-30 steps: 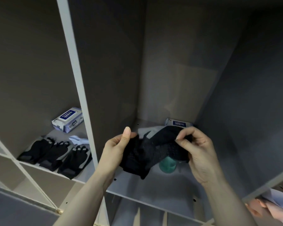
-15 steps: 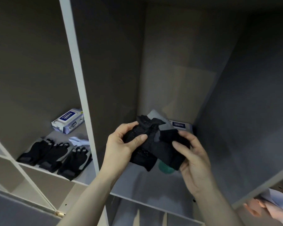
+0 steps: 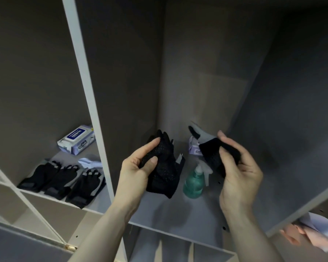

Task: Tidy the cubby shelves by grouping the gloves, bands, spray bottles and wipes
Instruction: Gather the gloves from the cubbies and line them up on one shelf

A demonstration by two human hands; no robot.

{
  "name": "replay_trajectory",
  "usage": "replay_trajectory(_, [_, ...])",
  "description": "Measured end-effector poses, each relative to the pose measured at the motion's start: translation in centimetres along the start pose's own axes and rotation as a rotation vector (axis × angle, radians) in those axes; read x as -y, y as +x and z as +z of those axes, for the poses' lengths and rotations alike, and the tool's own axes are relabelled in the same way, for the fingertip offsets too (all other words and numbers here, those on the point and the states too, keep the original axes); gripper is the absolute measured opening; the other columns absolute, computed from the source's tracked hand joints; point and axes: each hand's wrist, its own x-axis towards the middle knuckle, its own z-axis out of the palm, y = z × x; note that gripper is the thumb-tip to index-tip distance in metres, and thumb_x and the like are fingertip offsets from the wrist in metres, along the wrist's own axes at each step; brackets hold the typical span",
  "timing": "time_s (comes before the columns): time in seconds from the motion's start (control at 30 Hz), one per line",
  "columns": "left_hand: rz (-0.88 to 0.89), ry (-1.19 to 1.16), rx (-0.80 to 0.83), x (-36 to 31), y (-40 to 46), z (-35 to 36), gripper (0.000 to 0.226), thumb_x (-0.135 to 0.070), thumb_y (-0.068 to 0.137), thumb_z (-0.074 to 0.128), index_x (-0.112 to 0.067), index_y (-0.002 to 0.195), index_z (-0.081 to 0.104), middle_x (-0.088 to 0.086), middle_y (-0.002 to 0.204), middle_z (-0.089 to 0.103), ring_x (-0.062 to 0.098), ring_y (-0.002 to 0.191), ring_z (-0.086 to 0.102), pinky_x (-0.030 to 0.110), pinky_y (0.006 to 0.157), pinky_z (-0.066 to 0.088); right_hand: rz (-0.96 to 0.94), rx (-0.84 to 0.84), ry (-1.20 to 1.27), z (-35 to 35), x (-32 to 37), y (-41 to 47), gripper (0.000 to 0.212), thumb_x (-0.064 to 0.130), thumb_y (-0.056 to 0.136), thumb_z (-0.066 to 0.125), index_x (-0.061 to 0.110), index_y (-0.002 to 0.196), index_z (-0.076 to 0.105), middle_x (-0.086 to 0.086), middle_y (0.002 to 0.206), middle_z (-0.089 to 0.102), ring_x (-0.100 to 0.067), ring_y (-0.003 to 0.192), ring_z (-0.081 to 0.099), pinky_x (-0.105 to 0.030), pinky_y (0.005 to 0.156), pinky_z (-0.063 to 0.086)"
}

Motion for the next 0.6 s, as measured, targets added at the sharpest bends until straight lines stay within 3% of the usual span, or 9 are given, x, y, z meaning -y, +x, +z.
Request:
replay_trajectory(0.13, [-0.063,-0.158,-0.045,0.2,0.3,0.7,0.047,0.005,0.095,0.045,-0.026,0.126,0.060,0.003,0.122,0.068,0.018,0.114,0.063,0.030,0.094,0.053,-0.066,-0.010,-0.066,0.9,-1.2,-1.8,0.045,-0.009,0.084,0.061,0.032,0.093,0.077,0.007,0.110,0.073,-0.013,0.111,0.066,-0.024,0.097,0.050])
replay_trajectory(0.27, [-0.147,-0.232,0.025,0.7,-0.2,2.1,0.042,0.000,0.096,0.045,-0.025,0.127,0.058,0.003,0.115,0.071,0.017,0.107,0.067,0.025,0.086,0.055,-0.240,0.440,-0.355,1.3,-3.6,-5.4,0.054,-0.013,0.076,0.058,0.022,0.115,0.070,0.001,0.132,0.062,-0.014,0.127,0.054,-0.029,0.107,0.040])
replay_trajectory(0.37, [-0.187,-0.344,0.025,0.6,-0.5,2.2,0.034,-0.014,0.096,0.049,-0.020,0.128,0.059,0.007,0.117,0.070,0.020,0.112,0.065,0.031,0.094,0.051,-0.400,0.610,-0.496,0.7,-4.6,-6.1,0.059,-0.012,0.076,0.061,0.019,0.126,0.061,0.002,0.138,0.056,-0.016,0.134,0.047,-0.046,0.110,0.038])
replay_trajectory(0.47, [-0.161,-0.373,0.053,0.5,-0.7,2.1,0.039,-0.026,0.092,0.052,-0.015,0.128,0.060,0.010,0.121,0.068,0.022,0.115,0.063,0.032,0.096,0.051,-0.508,0.657,-0.592,0.9,-4.6,-5.9,0.050,-0.009,0.079,0.063,0.015,0.122,0.063,0.001,0.136,0.056,-0.016,0.133,0.048,-0.052,0.108,0.038])
replay_trajectory(0.6, [-0.077,-0.264,0.000,0.5,-0.5,1.8,0.037,-0.008,0.097,0.046,-0.014,0.133,0.055,0.007,0.121,0.068,0.021,0.115,0.063,0.032,0.098,0.049,-0.424,0.663,-0.522,0.8,-3.6,-6.3,0.028,0.019,0.087,0.064,0.013,0.114,0.070,-0.001,0.134,0.061,-0.018,0.132,0.050,-0.049,0.110,0.035])
